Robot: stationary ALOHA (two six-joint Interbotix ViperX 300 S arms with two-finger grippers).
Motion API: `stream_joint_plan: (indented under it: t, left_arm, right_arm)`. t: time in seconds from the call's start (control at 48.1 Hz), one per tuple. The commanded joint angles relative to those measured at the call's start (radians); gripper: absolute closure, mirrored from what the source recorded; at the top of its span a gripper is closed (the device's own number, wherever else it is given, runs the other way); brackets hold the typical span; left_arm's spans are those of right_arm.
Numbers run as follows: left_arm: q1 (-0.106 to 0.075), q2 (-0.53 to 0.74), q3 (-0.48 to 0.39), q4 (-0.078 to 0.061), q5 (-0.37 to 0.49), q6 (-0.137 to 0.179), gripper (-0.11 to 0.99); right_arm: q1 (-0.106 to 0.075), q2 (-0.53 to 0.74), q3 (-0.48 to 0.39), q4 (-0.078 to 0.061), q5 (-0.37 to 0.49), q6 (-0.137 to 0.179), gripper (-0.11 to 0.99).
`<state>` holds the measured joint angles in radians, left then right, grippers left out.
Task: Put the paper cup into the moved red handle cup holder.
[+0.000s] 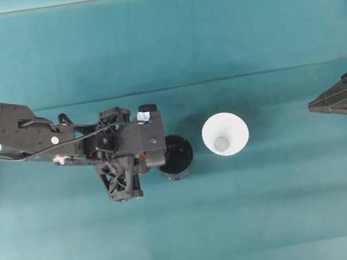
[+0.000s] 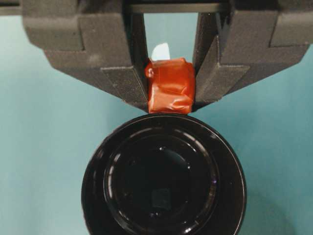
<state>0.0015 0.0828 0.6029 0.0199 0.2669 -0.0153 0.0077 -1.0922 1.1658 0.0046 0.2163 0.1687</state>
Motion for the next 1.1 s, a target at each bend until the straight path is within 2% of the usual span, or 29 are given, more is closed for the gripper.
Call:
stream_joint_plan:
  t: [0.0, 0.27, 0.416, 0.499, 0.623, 0.873, 1.08]
  left_arm:
    - [0.0, -0.006, -0.011, 0.002, -0.008, 0.0, 0.59]
    - [0.0, -0.006, -0.011, 0.002, -0.009, -0.002, 0.56]
    - [0.0, -0.008, -0.009, 0.003, -0.023, 0.002, 0.12]
    - [0.0, -0.008, -0.009, 0.002, -0.028, 0.003, -0.04]
    - [0.0, -0.009, -0.009, 0.002, -0.028, 0.005, 0.03]
    - [0.0, -0.018, -0.011, 0.002, -0.023, 0.005, 0.02]
    - [0.0, -0.112, -0.006, 0.003, -0.012, 0.011, 0.02]
  right_arm:
    - [-0.002, 0.008, -0.011, 0.002, -0.003, 0.009, 0.98]
    - [-0.002, 0.008, -0.009, 0.002, -0.003, 0.009, 0.98]
    - [-0.002, 0.008, -0.009, 0.002, -0.003, 0.011, 0.98]
    - [-0.002, 0.008, -0.009, 0.002, -0.003, 0.011, 0.98]
    - [-0.002, 0.008, -0.009, 0.002, -0.003, 0.009, 0.98]
    - [-0.002, 0.008, -0.009, 0.002, -0.003, 0.009, 0.98]
    - [-0.002, 0.008, -0.009, 0.002, -0.003, 0.009, 0.98]
